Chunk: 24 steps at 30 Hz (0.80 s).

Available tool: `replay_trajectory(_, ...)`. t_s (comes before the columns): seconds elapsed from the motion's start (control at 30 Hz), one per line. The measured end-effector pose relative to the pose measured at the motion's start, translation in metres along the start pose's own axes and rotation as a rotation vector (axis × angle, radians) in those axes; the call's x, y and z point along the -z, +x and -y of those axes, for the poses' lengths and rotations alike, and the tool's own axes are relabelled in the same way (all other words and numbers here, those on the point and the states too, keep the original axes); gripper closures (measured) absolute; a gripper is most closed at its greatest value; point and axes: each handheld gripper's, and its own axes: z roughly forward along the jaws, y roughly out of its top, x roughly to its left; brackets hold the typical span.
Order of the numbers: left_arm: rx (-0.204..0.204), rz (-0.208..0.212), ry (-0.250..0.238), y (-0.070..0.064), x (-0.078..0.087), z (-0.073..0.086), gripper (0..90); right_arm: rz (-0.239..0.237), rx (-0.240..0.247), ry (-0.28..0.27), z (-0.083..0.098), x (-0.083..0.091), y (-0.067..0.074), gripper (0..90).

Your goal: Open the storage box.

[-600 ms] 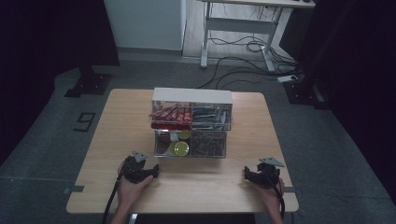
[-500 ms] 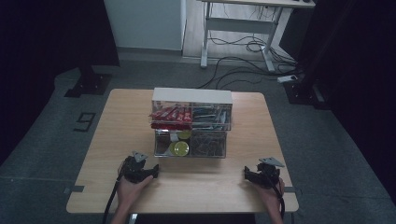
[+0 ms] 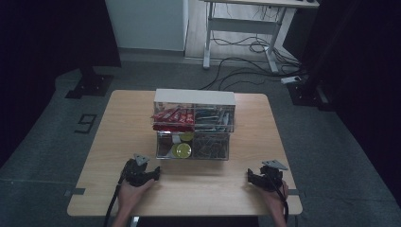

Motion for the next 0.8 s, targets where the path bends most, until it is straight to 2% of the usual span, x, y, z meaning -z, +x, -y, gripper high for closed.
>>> replay_trajectory(0.33,0.024,-0.015,0.005,0.002,0.004,0.001,34.8,-0.006,0.001,0.0,0.0,0.0,-0.001,16.6)
replay_trajectory(0.4,0.036,-0.016,-0.009,0.003,0.007,0.0,37.4,-0.008,0.001,0.0,0.0,0.0,-0.001,16.7)
replay_trajectory(0.53,0.048,0.001,-0.074,0.005,0.02,-0.001,42.6,-0.009,0.001,0.001,0.0,0.0,-0.001,16.7)
replay_trajectory(0.57,0.048,0.001,-0.074,0.005,0.02,-0.001,43.7,-0.009,0.001,0.001,0.0,0.0,-0.001,16.7)
replay_trajectory(0.7,0.024,-0.012,-0.095,0.003,0.026,-0.003,47.8,-0.009,0.002,0.001,0.0,0.0,-0.001,16.8)
replay_trajectory(0.8,0.045,0.031,-0.113,0.003,0.03,-0.004,50.6,-0.01,0.002,0.0,0.0,0.0,-0.001,16.9)
